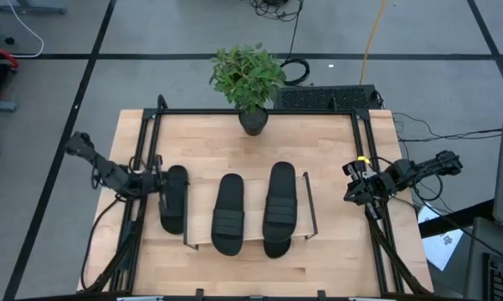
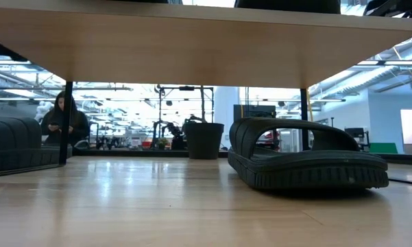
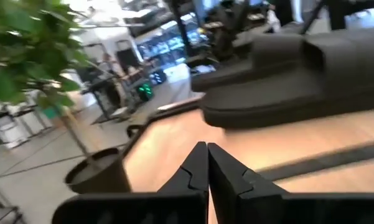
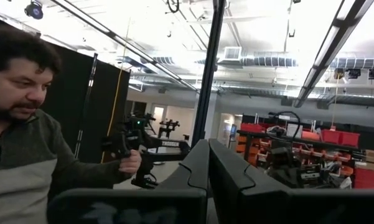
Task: Pick and place slides into the shelf
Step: Put the black slipper under the shelf
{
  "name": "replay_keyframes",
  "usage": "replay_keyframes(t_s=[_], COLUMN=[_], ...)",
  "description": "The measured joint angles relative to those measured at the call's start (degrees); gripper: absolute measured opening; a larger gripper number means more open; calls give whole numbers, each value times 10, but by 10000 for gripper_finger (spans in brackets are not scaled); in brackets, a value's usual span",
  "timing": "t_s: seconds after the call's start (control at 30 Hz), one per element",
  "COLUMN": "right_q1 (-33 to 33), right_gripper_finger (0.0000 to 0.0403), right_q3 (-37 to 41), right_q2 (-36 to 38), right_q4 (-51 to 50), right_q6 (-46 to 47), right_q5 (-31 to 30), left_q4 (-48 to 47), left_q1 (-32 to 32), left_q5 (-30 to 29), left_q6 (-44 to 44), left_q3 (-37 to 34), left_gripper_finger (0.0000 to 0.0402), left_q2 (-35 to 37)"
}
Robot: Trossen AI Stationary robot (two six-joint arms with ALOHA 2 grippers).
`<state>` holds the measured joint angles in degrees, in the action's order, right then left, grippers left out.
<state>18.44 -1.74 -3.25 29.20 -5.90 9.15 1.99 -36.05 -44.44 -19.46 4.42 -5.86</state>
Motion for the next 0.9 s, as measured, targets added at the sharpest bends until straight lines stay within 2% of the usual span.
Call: replay_keyframes(t_s=[0.17, 0.33, 0.53, 0.63, 0.77, 0.9], right_q1=[0, 0, 0, 0, 0, 0], right_gripper_finger=[0, 0, 0, 0, 0, 0], right_q3=[0, 0, 0, 0, 0, 0], right_q2=[0, 0, 0, 0, 0, 0], right_q4=[-1, 0, 6, 6, 11, 10], right_q6=[-5, -5, -5, 6, 23, 29], right_q5=[0, 0, -1, -8, -31, -33], left_q4=[21, 42, 136, 152, 157, 162], left_q1=[60, 99, 89, 68, 35, 18], left_q5=[-23, -1, 115, 114, 32, -160], left_q6=[12, 45, 2, -48, -137, -213], left_q3=[-21, -24, -24, -16, 13, 37], left_gripper_finger=[4, 4, 6, 2, 3, 14], left_q2=[0, 0, -1, -1, -3, -6])
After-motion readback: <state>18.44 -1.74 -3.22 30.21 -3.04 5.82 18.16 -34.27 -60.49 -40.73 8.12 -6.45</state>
